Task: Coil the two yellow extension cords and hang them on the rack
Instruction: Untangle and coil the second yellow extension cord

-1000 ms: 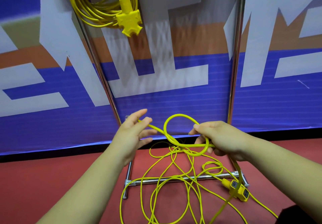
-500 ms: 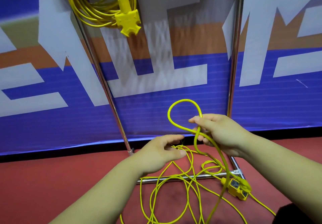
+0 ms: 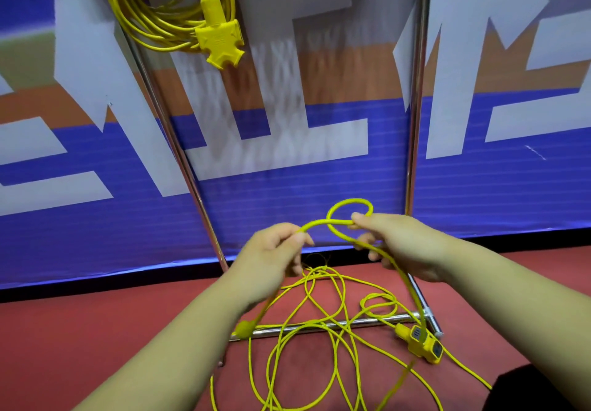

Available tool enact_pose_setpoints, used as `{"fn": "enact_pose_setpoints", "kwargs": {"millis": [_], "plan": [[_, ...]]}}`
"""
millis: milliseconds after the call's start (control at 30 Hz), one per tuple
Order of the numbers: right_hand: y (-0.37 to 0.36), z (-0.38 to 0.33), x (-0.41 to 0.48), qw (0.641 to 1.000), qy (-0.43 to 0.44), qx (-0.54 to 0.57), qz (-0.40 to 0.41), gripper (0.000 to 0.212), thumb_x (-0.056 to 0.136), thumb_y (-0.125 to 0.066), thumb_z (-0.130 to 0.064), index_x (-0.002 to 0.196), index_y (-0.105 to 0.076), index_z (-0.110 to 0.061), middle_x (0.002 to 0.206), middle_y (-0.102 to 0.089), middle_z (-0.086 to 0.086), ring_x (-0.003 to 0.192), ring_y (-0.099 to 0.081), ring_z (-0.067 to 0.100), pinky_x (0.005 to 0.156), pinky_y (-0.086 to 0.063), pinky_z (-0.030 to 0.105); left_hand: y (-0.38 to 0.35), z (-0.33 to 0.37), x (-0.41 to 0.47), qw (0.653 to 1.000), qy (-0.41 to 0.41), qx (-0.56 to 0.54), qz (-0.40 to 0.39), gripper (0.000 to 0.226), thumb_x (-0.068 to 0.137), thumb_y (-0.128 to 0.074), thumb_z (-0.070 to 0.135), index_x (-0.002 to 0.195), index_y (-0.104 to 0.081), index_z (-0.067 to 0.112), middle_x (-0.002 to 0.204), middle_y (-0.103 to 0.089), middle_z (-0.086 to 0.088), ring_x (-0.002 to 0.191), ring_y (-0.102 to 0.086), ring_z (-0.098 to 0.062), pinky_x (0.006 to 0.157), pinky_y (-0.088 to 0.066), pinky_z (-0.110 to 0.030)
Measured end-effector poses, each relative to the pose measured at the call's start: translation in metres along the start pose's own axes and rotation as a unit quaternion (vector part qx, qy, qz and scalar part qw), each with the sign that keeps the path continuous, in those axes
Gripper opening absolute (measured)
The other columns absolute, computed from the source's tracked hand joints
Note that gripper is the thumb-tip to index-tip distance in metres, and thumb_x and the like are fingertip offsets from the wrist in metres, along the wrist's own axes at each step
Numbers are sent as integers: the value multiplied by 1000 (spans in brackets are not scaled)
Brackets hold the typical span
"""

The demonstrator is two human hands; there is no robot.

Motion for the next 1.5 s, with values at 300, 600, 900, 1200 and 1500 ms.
{"fn": "enact_pose_setpoints", "kwargs": {"millis": [300, 600, 900, 1200, 1500], "plan": [[9, 19, 8, 913, 40, -406, -13, 28, 81, -80, -30, 105, -67, -26, 75, -61, -10, 63, -53, 5, 56, -39, 18, 51, -19, 7, 969, 45, -53, 236, 20, 102, -44, 14, 105, -64, 15, 63, -40, -2, 45, -30, -11, 47, -25, -28], [1, 20, 10, 993, 35, -108, -22, 18, 85, -71, -1, 84, -55, -10, 62, -61, 7, 58, -55, 20, 55, -40, 29, 53, -36, 4, 979, 103, -27, 172, 26, 105, -44, 21, 109, -70, 19, 61, -37, 1, 50, -31, -15, 59, -33, -38], [-2, 8, 11, 988, 141, -53, 40, 39, 78, -80, -17, 110, -60, -30, 89, -74, 2, 75, -62, 14, 78, -51, 42, 48, -28, 0, 994, 51, 64, 70, 24, 104, -47, 28, 111, -70, 30, 61, -34, 2, 53, -30, -16, 57, -29, -34], [-23, -1, -7, 955, 213, -171, -112, 33, 80, -80, -41, 109, -65, -32, 73, -63, -3, 65, -52, 12, 65, -43, 32, 53, -39, 3, 986, 69, 135, 68, 24, 104, -46, 35, 113, -68, 37, 56, -29, 6, 58, -29, -18, 60, -27, -38], [-36, 0, -3, 926, 225, -296, -65, 14, 95, -62, -37, 97, -72, -27, 73, -67, -4, 63, -56, 8, 67, -48, 31, 38, -28, 0, 991, 28, 128, 19, 21, 100, -55, 33, 117, -68, 34, 50, -42, 13, 49, -38, -8, 57, -34, -29]]}}
Point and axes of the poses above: each hand's wrist, its own x-axis towards the middle knuckle, its own y-axis out of the back of the hand, z = x × y, the point moved 2 cm from there along x, towards the middle knuckle
